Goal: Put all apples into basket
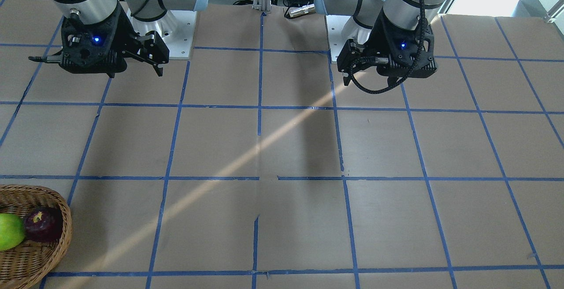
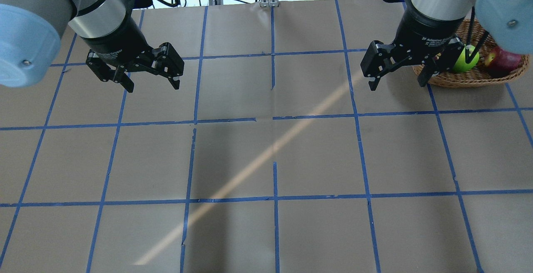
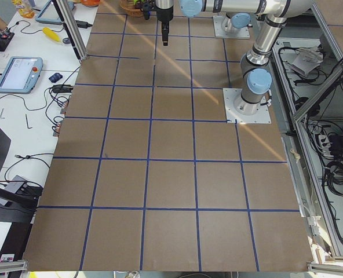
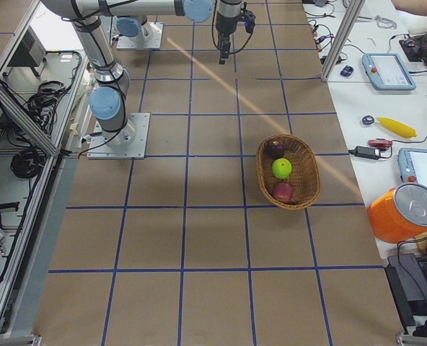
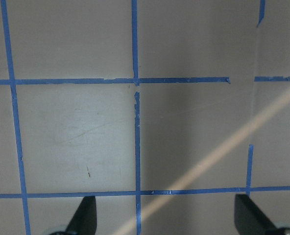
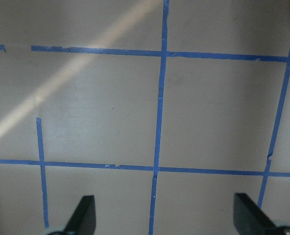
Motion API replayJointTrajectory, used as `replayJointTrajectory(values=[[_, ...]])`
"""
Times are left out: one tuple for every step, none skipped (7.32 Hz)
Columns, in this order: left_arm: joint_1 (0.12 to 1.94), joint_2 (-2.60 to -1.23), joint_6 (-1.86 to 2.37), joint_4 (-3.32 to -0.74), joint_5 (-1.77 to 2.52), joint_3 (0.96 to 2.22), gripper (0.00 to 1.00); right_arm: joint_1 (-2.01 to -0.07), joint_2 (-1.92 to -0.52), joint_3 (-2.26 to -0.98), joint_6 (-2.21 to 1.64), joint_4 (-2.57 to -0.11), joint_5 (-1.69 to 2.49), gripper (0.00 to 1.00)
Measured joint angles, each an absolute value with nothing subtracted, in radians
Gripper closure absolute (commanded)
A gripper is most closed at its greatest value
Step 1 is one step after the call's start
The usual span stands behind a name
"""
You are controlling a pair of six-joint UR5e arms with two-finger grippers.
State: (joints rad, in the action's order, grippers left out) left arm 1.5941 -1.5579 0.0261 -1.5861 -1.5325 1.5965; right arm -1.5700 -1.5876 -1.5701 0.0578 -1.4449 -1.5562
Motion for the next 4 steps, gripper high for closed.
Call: replayJointTrajectory(values=[[1.594, -1.559, 0.026, -1.585, -1.532, 1.596, 0.0, -1.569, -1.589, -1.571, 0.058, -1.442, -1.557, 0.0], [1.594, -1.559, 0.026, -1.583, -1.532, 1.596, 0.0, -1.569, -1.589, -1.571, 0.058, -1.439, -1.557, 0.0], [1.594, -1.558, 0.026, -1.582, -1.532, 1.597, 0.0, -1.569, -1.59, -1.571, 0.058, -1.437, -1.557, 0.0], [1.594, -1.557, 0.026, -1.582, -1.533, 1.597, 0.0, -1.568, -1.59, -1.571, 0.058, -1.438, -1.556, 0.0]])
